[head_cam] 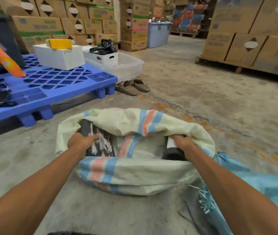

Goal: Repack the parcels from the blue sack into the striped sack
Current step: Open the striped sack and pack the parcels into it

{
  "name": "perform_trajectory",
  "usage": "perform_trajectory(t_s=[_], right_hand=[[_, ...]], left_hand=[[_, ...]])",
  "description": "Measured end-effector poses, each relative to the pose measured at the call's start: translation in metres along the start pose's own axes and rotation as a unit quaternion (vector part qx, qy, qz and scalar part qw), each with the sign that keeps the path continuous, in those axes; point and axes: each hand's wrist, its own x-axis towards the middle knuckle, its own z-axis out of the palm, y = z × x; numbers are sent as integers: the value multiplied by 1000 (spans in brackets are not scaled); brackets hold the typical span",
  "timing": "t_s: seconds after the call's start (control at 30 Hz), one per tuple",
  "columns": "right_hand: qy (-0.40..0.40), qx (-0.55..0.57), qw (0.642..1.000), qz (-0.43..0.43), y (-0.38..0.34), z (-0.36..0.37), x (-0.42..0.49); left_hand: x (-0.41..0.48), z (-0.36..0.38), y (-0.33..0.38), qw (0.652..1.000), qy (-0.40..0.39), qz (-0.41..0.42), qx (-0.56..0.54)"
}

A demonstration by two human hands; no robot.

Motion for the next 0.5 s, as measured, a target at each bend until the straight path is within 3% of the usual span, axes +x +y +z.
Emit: perform_trajectory(t_s=[0.13,0.3,0.37,0.5], right_hand=[[21,-109,992,-61,7,14,-8],[32,-164,980,-110,-7,29,-9],[27,-188,976,-103,-7,28,-9],[-13,-250,964,-91,4,30,-17]], left_hand=[[15,-10,-16,984,-76,-96,-128],[14,-15,-21,969,-198,-70,-128],[16,-7,-29,979,-177,-31,-98],[25,18,-47,990,-56,71,107]])
